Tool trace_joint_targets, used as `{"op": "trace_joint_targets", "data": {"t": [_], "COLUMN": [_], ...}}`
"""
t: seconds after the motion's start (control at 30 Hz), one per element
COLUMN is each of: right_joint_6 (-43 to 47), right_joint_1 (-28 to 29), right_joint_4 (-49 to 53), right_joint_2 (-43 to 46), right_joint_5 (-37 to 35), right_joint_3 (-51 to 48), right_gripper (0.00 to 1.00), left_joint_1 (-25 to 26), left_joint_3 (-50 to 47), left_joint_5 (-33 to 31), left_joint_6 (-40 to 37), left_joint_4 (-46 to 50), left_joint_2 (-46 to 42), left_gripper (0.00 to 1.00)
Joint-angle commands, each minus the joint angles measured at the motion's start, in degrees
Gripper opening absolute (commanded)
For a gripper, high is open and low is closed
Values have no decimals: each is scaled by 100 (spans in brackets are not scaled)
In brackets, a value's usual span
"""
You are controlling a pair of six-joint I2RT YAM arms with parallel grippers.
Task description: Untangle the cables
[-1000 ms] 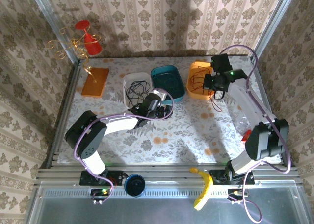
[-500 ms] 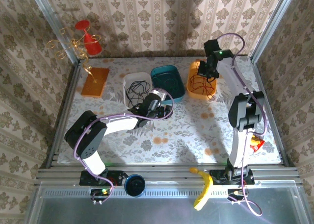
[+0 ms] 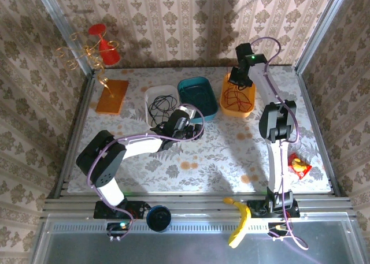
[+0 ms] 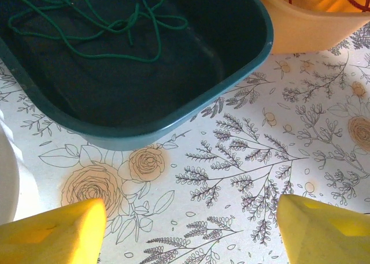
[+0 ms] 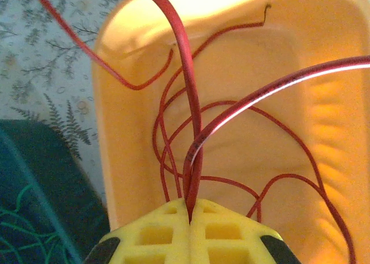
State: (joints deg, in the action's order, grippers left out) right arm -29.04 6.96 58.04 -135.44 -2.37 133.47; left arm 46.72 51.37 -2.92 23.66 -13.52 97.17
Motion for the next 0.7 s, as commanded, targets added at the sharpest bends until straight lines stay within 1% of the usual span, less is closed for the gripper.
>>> {"op": "trace_joint_targets", "data": {"t": [0.0,0.1,0.27,0.37,0.53,0.67], "right_joint_6": [-340,-421,-605,-729,-706,-675], "right_joint_1": [-46,-68,-130,-219,-239,-239], "right_joint_4": [-329,-612,-757,-886,-857,-911], "right_joint_2": [-115,-104,-97,-119,-231,-149], "right_joint_5": [214,287,168,266,328,421], "right_joint_3": [-221,-453,-804,-1013,-1086,-1196], "right_gripper": [0,0,0,0,0,0], "left_joint_1": [-70,-74,-77,-75,-76,-84], "left_joint_3": [-6,26,13,4,18,91], "left_joint_5": [106,129,127,156,186,238], "left_joint_6": [121,129,147,155,181,170], "left_joint_4": [-98,-83,-95,-94,-85,-64], "left_joint_2": [127,145,145,167,202,241], "left_gripper": [78,78,78,78,78,78]}}
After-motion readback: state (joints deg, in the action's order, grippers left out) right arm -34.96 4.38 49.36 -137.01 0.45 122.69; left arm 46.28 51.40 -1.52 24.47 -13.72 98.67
